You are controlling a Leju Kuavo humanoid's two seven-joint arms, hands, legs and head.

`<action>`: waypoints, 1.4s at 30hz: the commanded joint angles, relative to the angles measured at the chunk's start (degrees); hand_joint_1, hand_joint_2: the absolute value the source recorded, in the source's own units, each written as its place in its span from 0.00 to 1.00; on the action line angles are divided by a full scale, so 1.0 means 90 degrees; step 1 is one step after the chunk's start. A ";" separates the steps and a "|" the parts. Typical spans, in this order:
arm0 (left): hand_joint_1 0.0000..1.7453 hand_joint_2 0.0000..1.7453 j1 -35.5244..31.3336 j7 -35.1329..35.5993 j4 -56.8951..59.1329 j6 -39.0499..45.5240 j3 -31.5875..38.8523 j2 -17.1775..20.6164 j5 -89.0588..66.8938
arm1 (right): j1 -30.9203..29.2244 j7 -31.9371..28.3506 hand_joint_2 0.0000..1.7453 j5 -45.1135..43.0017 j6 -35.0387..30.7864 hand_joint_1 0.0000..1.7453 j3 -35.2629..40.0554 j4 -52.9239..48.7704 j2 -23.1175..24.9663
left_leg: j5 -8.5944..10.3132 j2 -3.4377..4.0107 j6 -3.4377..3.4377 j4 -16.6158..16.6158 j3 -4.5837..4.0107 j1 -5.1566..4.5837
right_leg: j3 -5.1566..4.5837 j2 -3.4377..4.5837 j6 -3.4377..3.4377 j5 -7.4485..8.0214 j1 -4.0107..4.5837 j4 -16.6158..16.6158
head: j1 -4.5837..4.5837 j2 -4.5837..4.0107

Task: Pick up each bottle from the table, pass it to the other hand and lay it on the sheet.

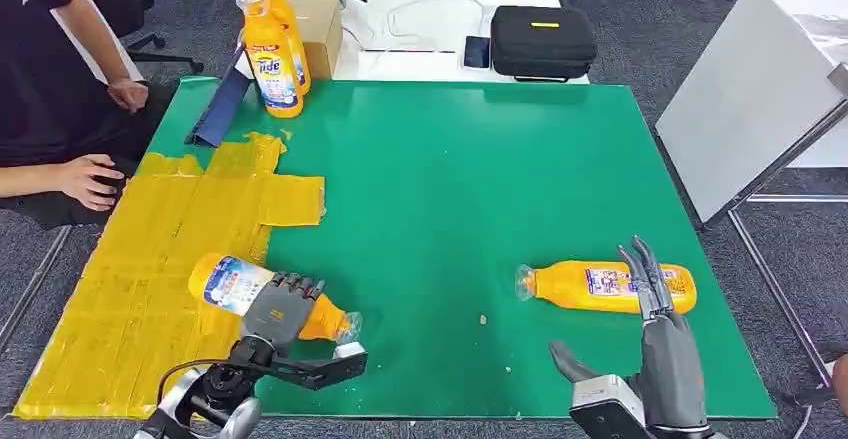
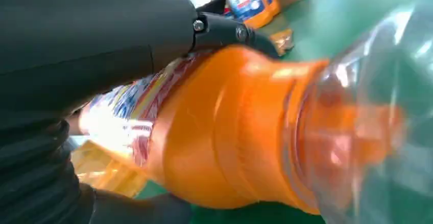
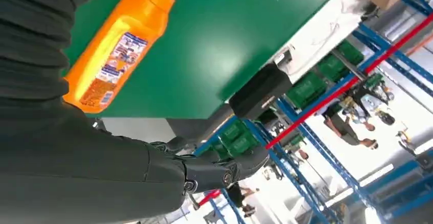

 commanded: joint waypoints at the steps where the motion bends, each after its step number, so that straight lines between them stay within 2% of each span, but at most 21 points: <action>1: 0.00 1.00 -0.0042 0.0366 0.0394 -0.0077 -0.0404 0.0417 -0.0004 | 0.0026 -0.0024 1.00 0.0088 -0.0079 0.00 -0.0169 0.0469 -0.0363 | 0.0000 0.0007 -0.0024 -0.0009 0.0023 0.0005 | 0.0017 0.0013 -0.0015 0.0006 0.0003 -0.0009 | 0.0000 -0.0002; 7: 0.00 1.00 0.0133 0.0488 0.0126 -0.0058 -0.0381 0.0510 -0.0004 | 0.0066 -0.0142 1.00 0.0284 -0.0234 0.00 -0.0396 0.0469 -0.0410 | -0.0006 0.0012 -0.0019 -0.0007 0.0029 0.0006 | 0.0027 0.0014 -0.0011 0.0001 0.0004 -0.0009 | 0.0000 0.0000; 10: 0.00 1.00 0.0209 0.1036 -0.0232 -0.0126 -0.0617 0.0773 -0.0004 | 0.0041 -0.0331 1.00 0.0658 -0.0342 0.00 -0.0595 0.0559 -0.0537 | -0.0006 0.0008 -0.0026 -0.0008 0.0033 0.0004 | 0.0039 0.0012 -0.0015 -0.0001 0.0002 -0.0006 | 0.0000 0.0000; 11: 0.00 0.00 0.0261 0.1184 -0.0396 -0.0159 -0.0618 0.0840 -0.0004 | 0.0013 -0.0360 1.00 0.0713 -0.0386 0.00 -0.0717 0.0639 -0.0582 | -0.0004 0.0011 -0.0018 -0.0006 0.0028 0.0005 | 0.0034 0.0013 -0.0010 0.0002 0.0004 -0.0007 | 0.0000 0.0000; 13: 0.00 0.00 0.0363 0.1322 -0.0730 -0.0305 -0.0620 0.0910 -0.0004 | -0.0070 -0.0445 1.00 0.0751 -0.0367 0.00 -0.0926 0.0787 -0.0634 | -0.0006 0.0018 -0.0023 -0.0003 0.0028 0.0006 | 0.0031 0.0021 -0.0013 0.0003 0.0005 -0.0005 | 0.0002 -0.0002; 16: 0.00 0.00 0.0627 0.1655 -0.1338 -0.0158 -0.0298 0.0798 -0.0004 | -0.0220 -0.0468 1.00 0.0654 0.0050 0.00 -0.1357 0.1048 -0.0693 | -0.0005 0.0017 -0.0017 -0.0002 0.0025 0.0006 | 0.0030 0.0014 -0.0009 0.0003 0.0006 -0.0006 | 0.0000 -0.0002; 18: 0.00 0.00 0.0916 0.1543 -0.1942 -0.0068 0.0275 0.0439 -0.0004 | -0.0405 -0.0376 1.00 0.0736 0.0403 0.00 -0.1765 0.1305 -0.0823 | -0.0005 0.0020 -0.0010 0.0001 0.0015 0.0008 | 0.0015 0.0018 -0.0004 0.0006 0.0008 -0.0007 | 0.0000 -0.0002; 20: 0.00 0.00 0.1179 0.0885 -0.2423 -0.0025 0.1116 -0.0309 0.0114 | -0.0587 -0.0407 1.00 0.0381 0.1123 0.00 -0.2121 0.1615 -0.1046 | -0.0009 0.0026 -0.0014 0.0008 0.0013 0.0011 | 0.0012 0.0026 -0.0005 0.0006 0.0010 -0.0004 | -0.0002 -0.0002; 21: 0.00 0.00 0.1083 0.0267 -0.2344 -0.0234 0.1461 0.0070 0.0785 | -0.0546 -0.0547 1.00 0.0303 0.1382 0.00 -0.2325 0.1919 -0.1182 | -0.0010 0.0023 -0.0014 0.0012 0.0011 0.0009 | 0.0009 0.0021 -0.0005 0.0003 0.0008 0.0000 | -0.0002 0.0000; 23: 0.00 0.00 0.1091 -0.0220 -0.2031 0.0024 0.1910 0.0038 0.0791 | -0.0532 -0.1029 1.00 0.0446 0.1388 0.00 -0.2635 0.2138 -0.0988 | -0.0002 0.0002 -0.0011 0.0006 0.0005 0.0012 | 0.0011 0.0003 -0.0004 0.0007 0.0009 -0.0010 | 0.0002 -0.0002; 29: 0.00 0.00 0.1115 -0.0296 -0.1924 0.0136 0.1906 -0.0065 0.0711 | -0.0505 -0.1051 1.00 0.0526 0.1424 0.00 -0.2589 0.2014 -0.0883 | 0.0000 0.0012 -0.0011 -0.0002 0.0006 -0.0004 | 0.0009 0.0013 0.0000 0.0012 -0.0004 -0.0006 | 0.0000 -0.0002; 31: 0.00 0.00 0.1119 -0.0290 -0.1934 0.0140 0.1886 -0.0082 0.0694 | -0.0509 -0.1039 1.00 0.0541 0.1432 0.00 -0.2576 0.1991 -0.0877 | -0.0002 0.0004 -0.0012 -0.0001 0.0015 -0.0004 | 0.0053 0.0002 0.0006 0.0009 -0.0004 -0.0006 | -0.0002 -0.0002; 33: 0.00 0.00 0.1080 -0.0547 -0.2206 -0.0150 0.2155 -0.0401 0.1891 | -0.0514 -0.0731 1.00 0.0977 0.1436 0.00 -0.2614 0.2006 -0.1144 | -0.0001 -0.0002 -0.0009 0.0002 0.0019 -0.0001 | 0.0027 -0.0001 0.0009 0.0008 -0.0002 -0.0006 | 0.0000 -0.0002; 35: 0.00 0.00 0.1172 -0.0716 -0.2633 -0.0161 0.2399 -0.0604 0.3031 | -0.0492 -0.0753 1.00 0.1089 0.1560 0.00 -0.3042 0.2207 -0.1227 | -0.0001 0.0000 -0.0014 0.0009 0.0008 0.0000 | 0.0006 0.0005 0.0008 0.0009 -0.0003 0.0000 | -0.0002 -0.0002; 37: 0.00 0.00 0.1408 -0.0882 -0.2896 -0.0592 0.2868 -0.1284 0.5601 | -0.0650 -0.0953 1.00 0.1598 0.1556 0.00 -0.3304 0.2395 -0.1094 | -0.0004 -0.0002 -0.0010 0.0013 0.0004 0.0000 | 0.0005 0.0002 0.0011 0.0006 -0.0003 0.0000 | 0.0000 -0.0002; 38: 0.00 1.00 0.1571 -0.0778 -0.2992 -0.0895 0.2857 -0.1328 0.6565 | -0.0794 -0.0982 1.00 0.1763 0.1654 0.00 -0.3359 0.2519 -0.1022 | -0.0001 0.0001 -0.0004 0.0008 0.0002 -0.0001 | 0.0004 0.0004 0.0014 0.0009 -0.0003 -0.0005 | -0.0002 0.0000; 39: 0.00 1.00 0.1815 -0.0839 -0.3090 -0.0800 0.2756 -0.1374 0.7221 | -0.0982 -0.0883 1.00 0.2094 0.1602 0.00 -0.3305 0.2719 -0.1010 | -0.0003 0.0009 -0.0004 0.0006 0.0006 -0.0001 | 0.0007 0.0011 0.0014 0.0011 -0.0003 -0.0009 | 0.0000 -0.0002; 40: 0.00 0.00 0.1985 -0.0904 -0.3161 -0.0706 0.2668 -0.1402 0.7556 | -0.1134 -0.0760 1.00 0.2274 0.1534 0.00 -0.3256 0.2847 -0.0961 | -0.0007 0.0017 -0.0008 0.0007 0.0012 0.0000 | 0.0012 0.0021 0.0012 0.0011 -0.0003 -0.0011 | 0.0000 -0.0002; 42: 0.00 0.00 0.2223 -0.0993 -0.3209 -0.0530 0.2449 -0.1221 0.8392 | -0.1406 -0.0568 1.00 0.2270 0.1651 0.00 -0.3105 0.3056 -0.0908 | -0.0010 0.0047 -0.0010 -0.0004 0.0021 -0.0007 | 0.0018 0.0052 0.0010 0.0018 -0.0007 -0.0019 | 0.0005 -0.0002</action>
